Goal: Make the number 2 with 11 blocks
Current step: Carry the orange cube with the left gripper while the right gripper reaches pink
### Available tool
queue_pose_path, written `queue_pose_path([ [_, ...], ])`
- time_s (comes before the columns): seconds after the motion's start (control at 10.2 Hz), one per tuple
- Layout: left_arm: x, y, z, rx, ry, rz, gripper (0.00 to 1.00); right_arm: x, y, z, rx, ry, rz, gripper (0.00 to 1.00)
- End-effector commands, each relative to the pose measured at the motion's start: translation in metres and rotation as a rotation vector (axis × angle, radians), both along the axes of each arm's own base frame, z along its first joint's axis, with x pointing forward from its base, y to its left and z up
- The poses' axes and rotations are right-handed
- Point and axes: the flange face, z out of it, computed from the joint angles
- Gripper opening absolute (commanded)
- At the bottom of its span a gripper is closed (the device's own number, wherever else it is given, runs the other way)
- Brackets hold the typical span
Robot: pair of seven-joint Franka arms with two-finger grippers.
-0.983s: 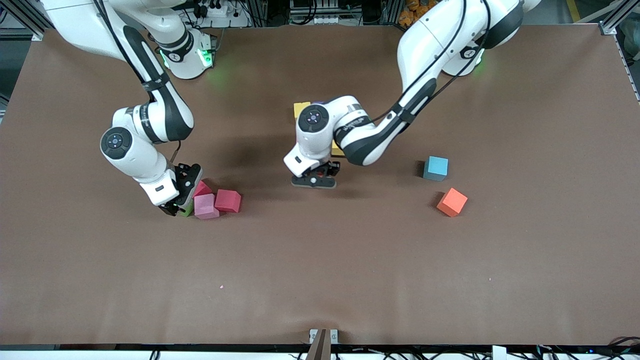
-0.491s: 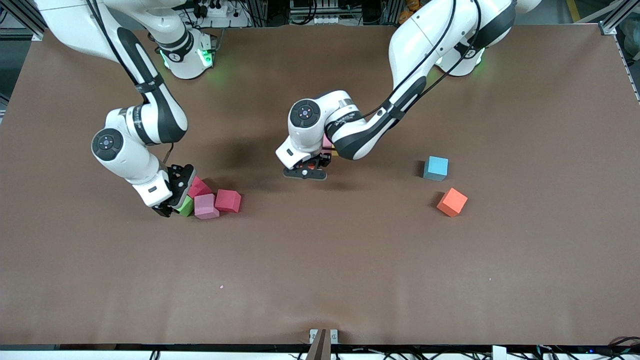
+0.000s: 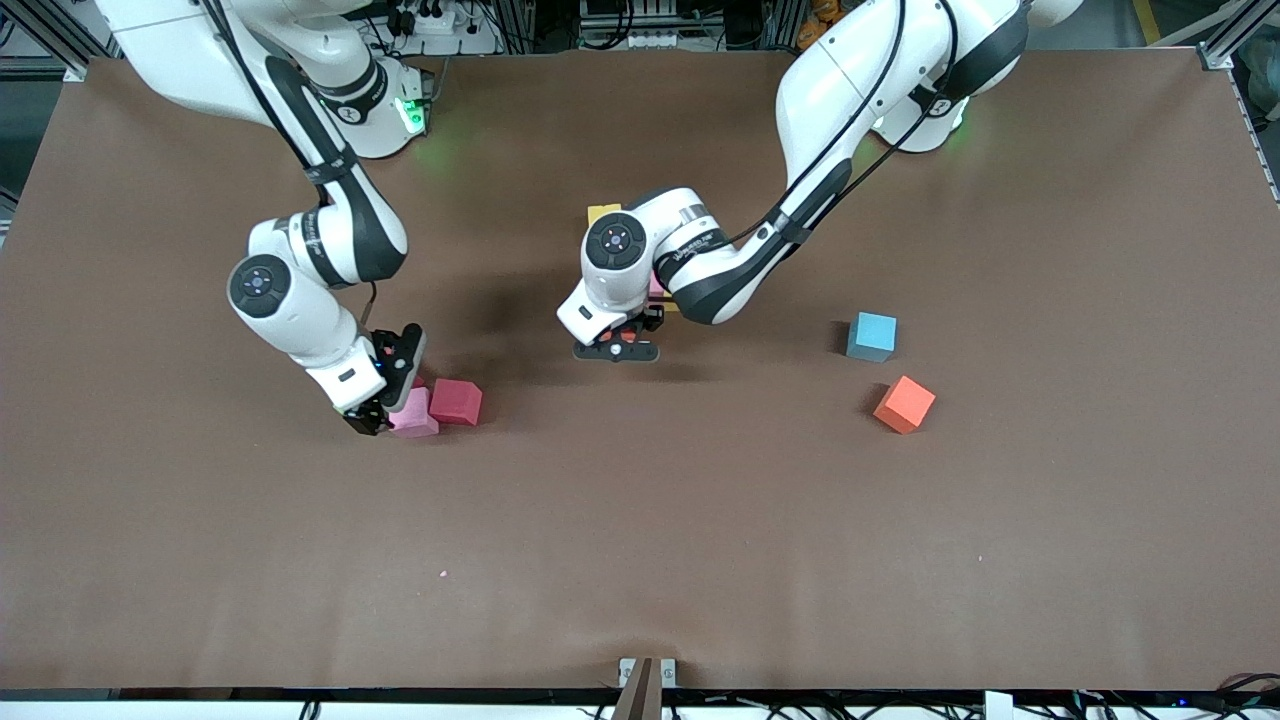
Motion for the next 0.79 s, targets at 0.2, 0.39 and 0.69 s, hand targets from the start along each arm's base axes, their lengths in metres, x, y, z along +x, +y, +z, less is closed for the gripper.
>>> queue_pose_path([
  [0.2, 0.000, -0.007, -0.001, -0.019, 0.035, 0.058, 0.38, 0.011, 0.012, -0.018, 0.006, -0.035, 0.062, 1.00],
  [0.39, -0.001, -0.008, -0.001, -0.019, 0.035, 0.068, 0.38, 0.018, 0.003, -0.021, 0.002, -0.040, 0.098, 1.00],
  [0.69, -0.007, -0.013, -0.006, -0.018, 0.039, 0.069, 0.38, 0.016, 0.003, -0.034, 0.005, -0.043, 0.097, 1.00],
])
